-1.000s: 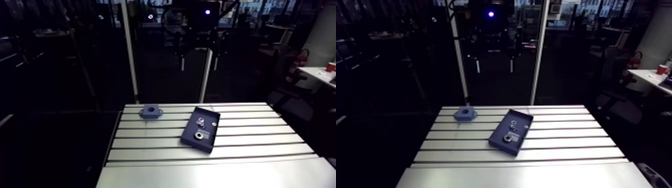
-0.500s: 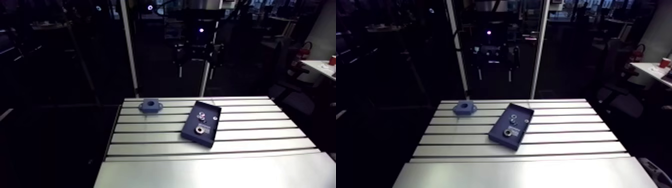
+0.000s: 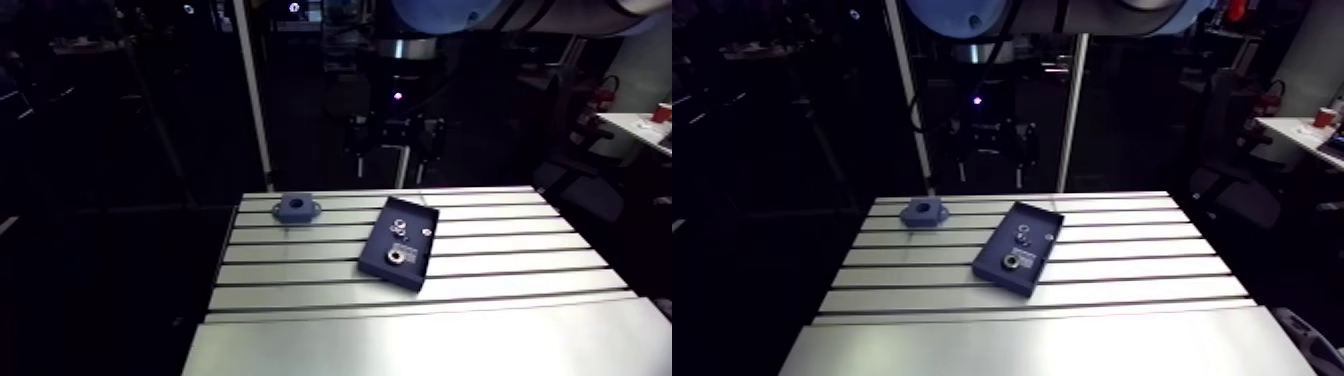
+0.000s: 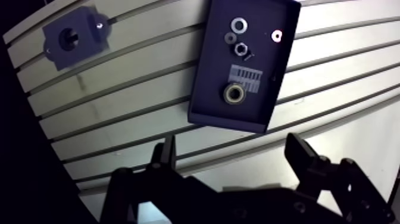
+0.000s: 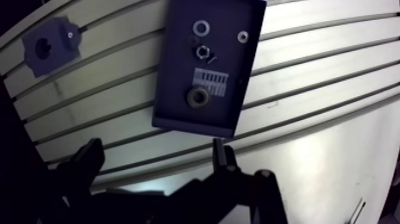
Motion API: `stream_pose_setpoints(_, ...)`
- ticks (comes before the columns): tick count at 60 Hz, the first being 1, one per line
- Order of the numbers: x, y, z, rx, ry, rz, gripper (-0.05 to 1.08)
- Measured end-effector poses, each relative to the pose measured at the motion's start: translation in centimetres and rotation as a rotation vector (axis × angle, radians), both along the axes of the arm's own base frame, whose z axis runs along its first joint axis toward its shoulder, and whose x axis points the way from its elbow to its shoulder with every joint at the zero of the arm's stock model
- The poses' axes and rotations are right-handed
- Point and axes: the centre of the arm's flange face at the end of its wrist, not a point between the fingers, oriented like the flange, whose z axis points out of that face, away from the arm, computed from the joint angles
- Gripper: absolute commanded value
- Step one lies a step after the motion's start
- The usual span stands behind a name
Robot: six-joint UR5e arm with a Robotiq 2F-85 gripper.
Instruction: Pick up the bearing and press it into the housing until flush.
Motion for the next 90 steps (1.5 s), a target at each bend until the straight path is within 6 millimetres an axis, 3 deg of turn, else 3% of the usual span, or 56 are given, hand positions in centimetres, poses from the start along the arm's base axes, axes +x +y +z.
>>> stream_pose_setpoints(12, 0.4, 0.6, -1.6, 0.000, -0.007, -0.006, 0.03)
stream_pose_setpoints(20, 0.4, 1.3, -2.9, 0.000, 0.002, -0.009, 0.18)
stream_pose_setpoints(29, 0.6, 2.0, -4.8, -0.002, -0.003, 0.010, 0.27)
stream_pose_setpoints(43, 0.8, 2.8, -7.3, -0.004, 0.006, 0.020, 0.29)
stream_pose_setpoints(90, 0.9, 3.5, -12.6, -0.010, -0.048, 0.011, 0.30)
